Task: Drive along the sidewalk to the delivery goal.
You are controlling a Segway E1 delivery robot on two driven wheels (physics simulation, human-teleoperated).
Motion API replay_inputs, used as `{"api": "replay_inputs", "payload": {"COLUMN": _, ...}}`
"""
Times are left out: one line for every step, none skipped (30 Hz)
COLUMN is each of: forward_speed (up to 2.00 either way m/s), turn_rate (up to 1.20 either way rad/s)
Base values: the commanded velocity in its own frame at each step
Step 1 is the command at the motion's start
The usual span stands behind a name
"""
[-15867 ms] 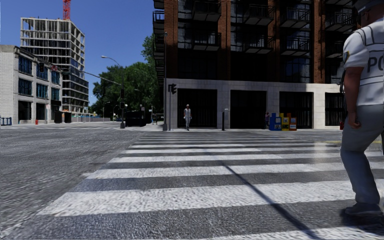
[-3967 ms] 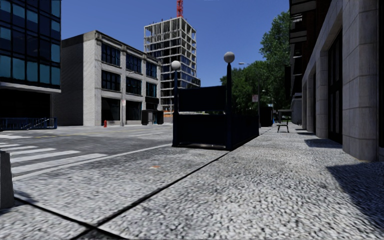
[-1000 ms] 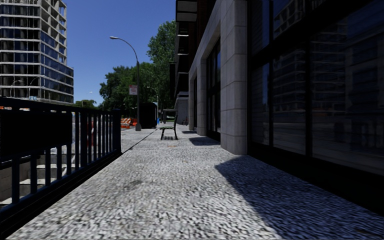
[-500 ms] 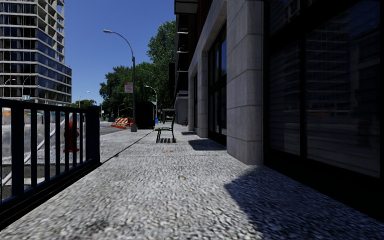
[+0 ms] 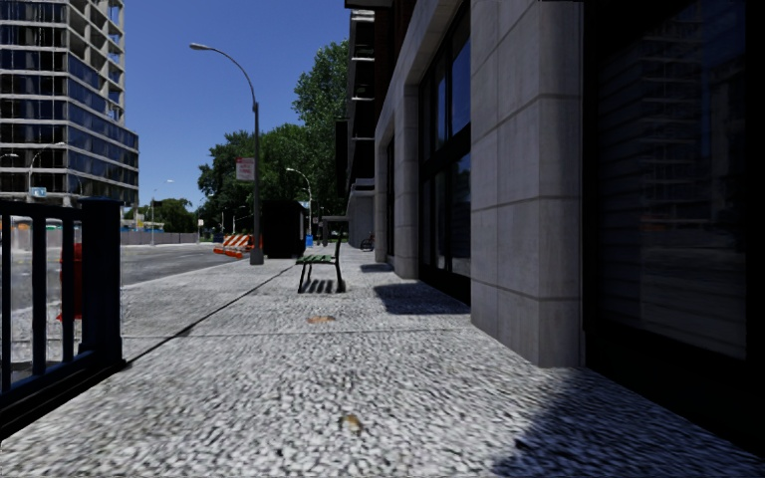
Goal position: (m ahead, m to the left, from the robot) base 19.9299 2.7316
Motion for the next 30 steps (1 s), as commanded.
{"api": "replay_inputs", "payload": {"forward_speed": 2.00, "turn_rate": 0.00}}
{"api": "replay_inputs", "payload": {"forward_speed": 2.00, "turn_rate": 0.00}}
{"api": "replay_inputs", "payload": {"forward_speed": 2.00, "turn_rate": 0.00}}
{"api": "replay_inputs", "payload": {"forward_speed": 2.00, "turn_rate": 0.00}}
{"api": "replay_inputs", "payload": {"forward_speed": 2.00, "turn_rate": 0.00}}
{"api": "replay_inputs", "payload": {"forward_speed": 2.00, "turn_rate": 0.00}}
{"api": "replay_inputs", "payload": {"forward_speed": 2.00, "turn_rate": 0.00}}
{"api": "replay_inputs", "payload": {"forward_speed": 2.00, "turn_rate": 0.00}}
{"api": "replay_inputs", "payload": {"forward_speed": 2.00, "turn_rate": 0.00}}
{"api": "replay_inputs", "payload": {"forward_speed": 2.00, "turn_rate": 0.00}}
{"api": "replay_inputs", "payload": {"forward_speed": 2.00, "turn_rate": 0.00}}
{"api": "replay_inputs", "payload": {"forward_speed": 2.00, "turn_rate": 0.00}}
{"api": "replay_inputs", "payload": {"forward_speed": 2.00, "turn_rate": 0.00}}
{"api": "replay_inputs", "payload": {"forward_speed": 2.00, "turn_rate": 0.00}}
{"api": "replay_inputs", "payload": {"forward_speed": 2.00, "turn_rate": 0.00}}
{"api": "replay_inputs", "payload": {"forward_speed": 2.00, "turn_rate": 0.00}}
{"api": "replay_inputs", "payload": {"forward_speed": 2.00, "turn_rate": 0.00}}
{"api": "replay_inputs", "payload": {"forward_speed": 2.00, "turn_rate": 0.00}}
{"api": "replay_inputs", "payload": {"forward_speed": 2.00, "turn_rate": 0.00}}
{"api": "replay_inputs", "payload": {"forward_speed": 2.00, "turn_rate": 0.00}}
{"api": "replay_inputs", "payload": {"forward_speed": 2.00, "turn_rate": 0.00}}
{"api": "replay_inputs", "payload": {"forward_speed": 2.00, "turn_rate": 0.00}}
{"api": "replay_inputs", "payload": {"forward_speed": 2.00, "turn_rate": 0.00}}
{"api": "replay_inputs", "payload": {"forward_speed": 2.00, "turn_rate": 0.00}}
{"api": "replay_inputs", "payload": {"forward_speed": 2.00, "turn_rate": 0.00}}
{"api": "replay_inputs", "payload": {"forward_speed": 2.00, "turn_rate": 0.00}}
{"api": "replay_inputs", "payload": {"forward_speed": 2.00, "turn_rate": 0.00}}
{"api": "replay_inputs", "payload": {"forward_speed": 2.00, "turn_rate": 0.00}}
{"api": "replay_inputs", "payload": {"forward_speed": 2.00, "turn_rate": 0.00}}
{"api": "replay_inputs", "payload": {"forward_speed": 2.00, "turn_rate": 0.00}}
